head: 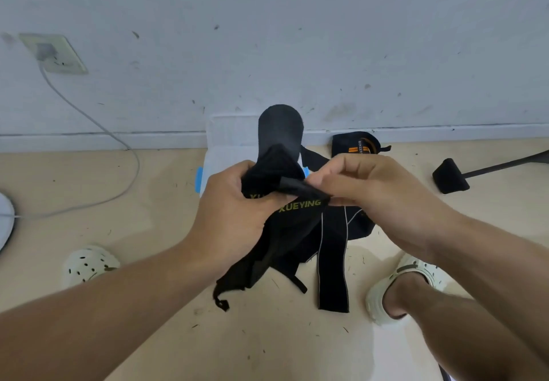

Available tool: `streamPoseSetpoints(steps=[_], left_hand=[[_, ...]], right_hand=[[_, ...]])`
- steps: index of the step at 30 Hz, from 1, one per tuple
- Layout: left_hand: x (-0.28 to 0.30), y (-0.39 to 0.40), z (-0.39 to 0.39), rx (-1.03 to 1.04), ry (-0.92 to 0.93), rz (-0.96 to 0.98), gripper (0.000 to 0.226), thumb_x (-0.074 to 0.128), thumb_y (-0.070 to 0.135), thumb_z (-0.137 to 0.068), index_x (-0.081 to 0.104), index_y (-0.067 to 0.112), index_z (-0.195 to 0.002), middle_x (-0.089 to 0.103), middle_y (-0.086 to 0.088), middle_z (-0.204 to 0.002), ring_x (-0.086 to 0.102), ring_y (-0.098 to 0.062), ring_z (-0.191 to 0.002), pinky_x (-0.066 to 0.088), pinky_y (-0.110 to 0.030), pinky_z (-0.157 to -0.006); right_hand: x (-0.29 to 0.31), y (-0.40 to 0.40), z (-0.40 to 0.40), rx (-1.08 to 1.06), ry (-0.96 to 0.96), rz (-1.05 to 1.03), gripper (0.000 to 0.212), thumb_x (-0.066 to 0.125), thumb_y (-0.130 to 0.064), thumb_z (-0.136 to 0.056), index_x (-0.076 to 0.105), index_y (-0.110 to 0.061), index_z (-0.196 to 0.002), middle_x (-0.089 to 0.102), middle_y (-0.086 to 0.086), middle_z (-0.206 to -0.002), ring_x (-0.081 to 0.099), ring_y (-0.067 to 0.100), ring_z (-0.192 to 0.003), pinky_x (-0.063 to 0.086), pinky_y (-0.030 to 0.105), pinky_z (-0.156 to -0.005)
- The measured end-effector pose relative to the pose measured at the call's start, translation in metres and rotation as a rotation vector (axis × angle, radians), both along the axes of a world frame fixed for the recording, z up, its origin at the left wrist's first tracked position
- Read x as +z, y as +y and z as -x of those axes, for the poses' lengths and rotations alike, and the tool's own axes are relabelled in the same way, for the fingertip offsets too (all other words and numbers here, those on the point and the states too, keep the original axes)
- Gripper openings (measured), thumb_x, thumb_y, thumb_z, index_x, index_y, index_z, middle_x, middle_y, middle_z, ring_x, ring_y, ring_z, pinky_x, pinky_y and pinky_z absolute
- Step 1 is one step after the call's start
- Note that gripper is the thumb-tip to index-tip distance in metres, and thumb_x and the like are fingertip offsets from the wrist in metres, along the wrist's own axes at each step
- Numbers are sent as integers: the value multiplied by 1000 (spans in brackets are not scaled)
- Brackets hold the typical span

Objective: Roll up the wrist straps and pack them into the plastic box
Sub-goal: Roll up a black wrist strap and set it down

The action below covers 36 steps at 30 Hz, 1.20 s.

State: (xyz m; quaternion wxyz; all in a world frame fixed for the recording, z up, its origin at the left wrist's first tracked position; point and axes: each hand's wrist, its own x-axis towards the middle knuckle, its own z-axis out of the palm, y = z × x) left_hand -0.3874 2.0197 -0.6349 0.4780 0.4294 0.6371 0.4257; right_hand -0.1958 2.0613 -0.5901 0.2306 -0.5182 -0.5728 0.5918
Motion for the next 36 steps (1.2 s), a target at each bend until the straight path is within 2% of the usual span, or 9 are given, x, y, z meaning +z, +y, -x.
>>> streamPoseSetpoints(steps=[6, 10, 14, 17, 20, 25, 28, 34, 36], left_hand=[[-1, -1, 0, -11, 46, -6, 15, 82, 12, -82, 74, 22, -90, 77, 4, -81, 75, -16, -79, 63, -41, -80], [-3, 0, 0, -25, -2, 63, 21, 86, 19, -79, 76, 23, -97, 79, 6, -86, 77, -17, -85, 63, -45, -84], [-4, 0, 0, -11, 40, 30, 17, 84, 14, -83, 75, 21, -95, 78, 2, -85, 76, -21, -85, 63, -50, -82], [-5, 0, 1, -4, 44, 18, 15, 83, 14, -84, 75, 20, -95, 78, 1, -86, 76, -23, -86, 63, -53, -82], [-5, -1, 1, -9, 30, 20, 19, 85, 13, -82, 76, 19, -97, 79, 1, -88, 77, -22, -88, 62, -52, -87], [-5, -1, -2, -43, 26, 14, 28, 87, 15, -76, 77, 20, -101, 79, 1, -91, 77, -21, -89, 62, -50, -88], [-4, -1, -2, -56, 3, 19, 32, 90, 16, -74, 77, 21, -103, 80, 4, -93, 77, -17, -91, 62, -47, -91], [-7, 2, 0, -88, -33, 92, 36, 90, 14, -77, 76, 22, -110, 81, 9, -98, 78, -11, -92, 63, -38, -90], [-9, 1, 0, -122, -65, 151, 35, 89, 14, -78, 77, 21, -111, 81, 7, -99, 78, -13, -93, 63, -40, -91]], right_hand=[[-8, -5, 4, -36, -56, -140, 26, 89, -5, -74, 68, -14, -86, 76, -3, -80, 67, 6, -73, 55, 17, -76], [-10, -4, 4, -67, -101, -233, 21, 86, -8, -80, 67, -16, -83, 73, -7, -71, 64, 12, -70, 55, 32, -78], [-10, -3, 4, -10, -215, -142, 23, 91, -21, -76, 73, -23, -92, 74, -10, -77, 63, 4, -66, 50, 13, -71], [-11, -2, 2, 40, -335, -109, 21, 92, -37, -72, 79, -31, -88, 75, -9, -87, 72, 12, -80, 54, 21, -78], [-8, -4, 2, 44, -266, -88, 13, 90, -35, -75, 83, -32, -85, 78, -3, -88, 74, 22, -88, 59, 34, -86], [-4, -6, 3, 1, -159, -18, 13, 83, -34, -82, 84, -21, -83, 80, 6, -85, 75, 27, -93, 58, 32, -91], [-4, -4, 2, -30, -147, 13, 15, 80, -33, -86, 82, -19, -83, 80, 5, -85, 75, 19, -78, 58, 33, -87], [-2, 0, 0, -153, 3, 26, 20, 68, -33, -96, 79, -17, -90, 79, -6, -85, 70, 2, -80, 53, 21, -78], [-3, 2, 0, -178, -25, -52, 19, 67, -32, -98, 77, -17, -91, 79, -2, -87, 72, 8, -86, 60, 33, -89]])
